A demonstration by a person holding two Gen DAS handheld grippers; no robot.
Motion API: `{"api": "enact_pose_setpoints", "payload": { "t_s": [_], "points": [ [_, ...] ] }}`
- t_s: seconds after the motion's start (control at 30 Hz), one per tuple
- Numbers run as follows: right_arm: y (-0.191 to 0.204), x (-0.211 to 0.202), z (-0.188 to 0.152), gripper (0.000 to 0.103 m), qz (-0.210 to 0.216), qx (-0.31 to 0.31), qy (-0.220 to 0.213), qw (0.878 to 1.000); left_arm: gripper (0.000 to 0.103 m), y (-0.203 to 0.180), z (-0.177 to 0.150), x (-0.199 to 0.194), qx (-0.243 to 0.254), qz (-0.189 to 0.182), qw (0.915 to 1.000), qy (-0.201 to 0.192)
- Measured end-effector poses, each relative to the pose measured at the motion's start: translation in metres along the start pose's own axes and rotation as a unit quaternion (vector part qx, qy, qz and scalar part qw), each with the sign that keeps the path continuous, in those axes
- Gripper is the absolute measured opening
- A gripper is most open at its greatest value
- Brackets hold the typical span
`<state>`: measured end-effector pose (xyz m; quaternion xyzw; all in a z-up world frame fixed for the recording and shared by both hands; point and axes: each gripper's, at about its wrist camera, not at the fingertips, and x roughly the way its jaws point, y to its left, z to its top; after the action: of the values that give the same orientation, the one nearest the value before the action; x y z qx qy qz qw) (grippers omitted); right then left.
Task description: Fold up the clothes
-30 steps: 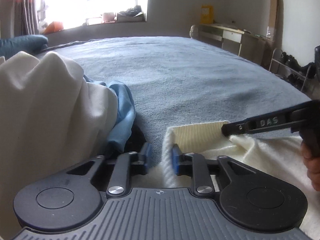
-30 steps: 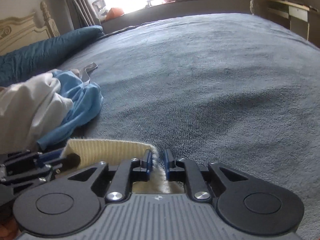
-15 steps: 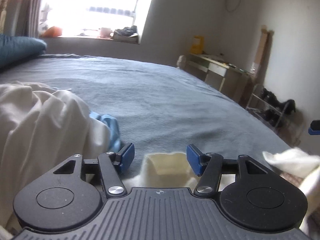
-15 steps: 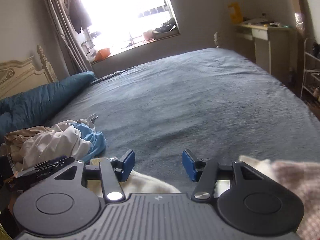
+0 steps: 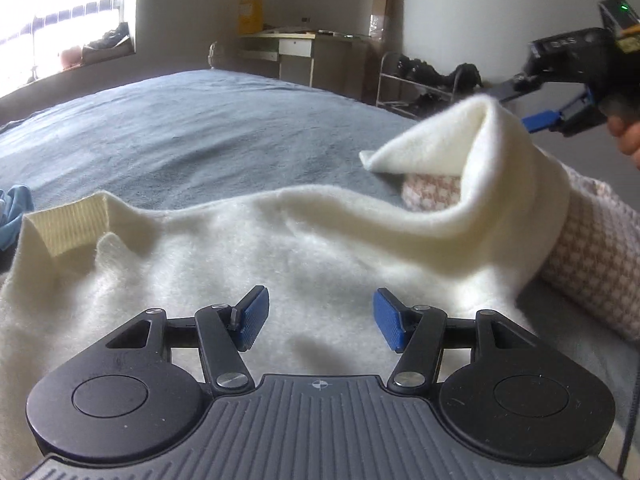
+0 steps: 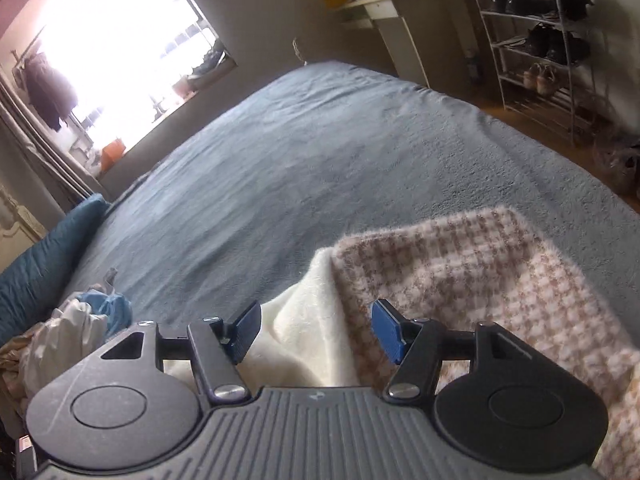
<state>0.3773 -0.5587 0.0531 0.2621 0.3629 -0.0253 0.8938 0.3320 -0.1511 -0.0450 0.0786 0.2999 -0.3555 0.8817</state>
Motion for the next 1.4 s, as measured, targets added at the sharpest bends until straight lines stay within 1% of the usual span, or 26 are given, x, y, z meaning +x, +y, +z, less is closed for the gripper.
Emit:
{"api": "enact_pose_setpoints", "payload": {
  "t_s": [0.1,0.17,0.2,0.23,0.27,0.3,0.33,0.47,0.57,0.6,0.7,0.77,0.83,0.87,0.9,0.93,0.97,1.0,1.07,1.1,1.13,1.2,1.27,1.33,1.37,1.4],
  "points": [
    [-0.003,0.029,0.006,0.064,-0.014,0.003,0.025,1.000,0.058,-0.008,0.004,-0.008,-0.003,-0.019,0.9997,-0.014],
    [-0.003,0.041,0.007,0.065,-0.010,0.001,0.036,0.999,0.058,-0.014,0.009,-0.011,0.000,-0.031,0.9993,-0.021],
    [-0.002,0.045,0.008,0.058,-0.011,-0.007,0.039,0.999,0.059,-0.018,0.011,-0.011,0.004,-0.035,0.9992,-0.022],
    [0.001,0.048,0.008,0.046,-0.017,-0.019,0.037,0.999,0.059,-0.023,0.011,-0.010,0.007,-0.036,0.9991,-0.019],
    [0.003,0.049,0.008,0.038,-0.025,-0.028,0.034,0.999,0.059,-0.027,0.011,-0.008,0.011,-0.038,0.9991,-0.017],
    [0.004,0.049,0.008,0.025,-0.030,-0.035,0.032,0.998,0.059,-0.031,0.010,-0.006,0.013,-0.038,0.9991,-0.013],
    [0.004,0.045,0.007,0.017,-0.028,-0.036,0.027,0.999,0.059,-0.034,0.009,-0.002,0.013,-0.034,0.9993,-0.007],
    [0.006,0.006,-0.002,0.010,-0.004,-0.056,-0.020,0.998,0.059,-0.039,0.006,0.011,-0.001,-0.028,0.9996,0.006],
    [0.010,-0.027,-0.011,0.010,0.014,-0.072,-0.067,0.995,0.059,-0.041,0.010,0.013,-0.013,-0.032,0.9994,0.003],
    [0.008,-0.040,-0.015,0.010,0.021,-0.068,-0.087,0.994,0.059,-0.042,0.011,0.014,-0.016,-0.030,0.9994,0.004],
    [-0.011,-0.090,-0.032,0.010,0.043,-0.034,-0.171,0.984,0.059,-0.045,0.013,0.017,-0.023,-0.024,0.9994,0.007],
    [-0.034,-0.121,-0.051,0.010,0.028,-0.006,-0.224,0.974,0.059,-0.046,0.013,0.018,-0.028,-0.020,0.9994,0.009],
    [-0.066,-0.134,-0.074,0.010,0.001,0.042,-0.246,0.968,0.059,-0.044,0.013,0.022,-0.036,-0.018,0.9991,0.013],
    [-0.087,-0.129,-0.083,0.010,-0.008,0.075,-0.230,0.970,0.059,-0.042,0.012,0.024,-0.042,-0.018,0.9988,0.017],
    [-0.107,-0.120,-0.090,0.011,-0.013,0.108,-0.201,0.974,0.059,-0.041,0.012,0.027,-0.047,-0.017,0.9985,0.022],
    [-0.129,-0.110,-0.097,0.012,-0.011,0.145,-0.173,0.974,0.059,-0.039,0.011,0.029,-0.053,-0.017,0.9981,0.025],
    [-0.148,-0.103,-0.103,0.013,0.010,0.187,-0.155,0.970,0.059,-0.037,0.011,0.030,-0.059,-0.018,0.9977,0.027],
    [-0.161,-0.102,-0.105,0.014,0.035,0.214,-0.157,0.963,0.059,-0.035,0.010,0.030,-0.065,-0.020,0.9973,0.028],
    [-0.186,-0.099,-0.110,0.020,0.086,0.269,-0.162,0.945,0.059,-0.032,0.011,0.029,-0.072,-0.021,0.9967,0.032],
    [-0.195,-0.097,-0.109,0.025,0.104,0.287,-0.164,0.938,0.059,-0.031,0.011,0.028,-0.072,-0.021,0.9966,0.033],
    [-0.198,-0.096,-0.103,0.032,0.107,0.286,-0.166,0.938,0.059,-0.031,0.011,0.026,-0.073,-0.021,0.9966,0.033],
    [-0.203,-0.093,-0.091,0.039,0.114,0.286,-0.167,0.937,0.059,-0.031,0.011,0.022,-0.074,-0.020,0.9965,0.034],
    [-0.206,-0.088,-0.083,0.039,0.118,0.290,-0.159,0.936,0.059,-0.032,0.010,0.016,-0.071,-0.025,0.9966,0.032],
    [-0.204,-0.084,-0.075,0.039,0.109,0.281,-0.153,0.941,0.059,-0.038,0.008,0.007,-0.054,-0.037,0.9976,0.022],
    [-0.203,-0.082,-0.071,0.037,0.103,0.277,-0.150,0.943,0.059,-0.045,0.007,0.002,-0.034,-0.043,0.9984,0.014],
    [-0.201,-0.080,-0.069,0.032,0.095,0.274,-0.148,0.945,0.059,-0.053,0.007,-0.003,-0.015,-0.049,0.9987,0.006]
  ]
}}
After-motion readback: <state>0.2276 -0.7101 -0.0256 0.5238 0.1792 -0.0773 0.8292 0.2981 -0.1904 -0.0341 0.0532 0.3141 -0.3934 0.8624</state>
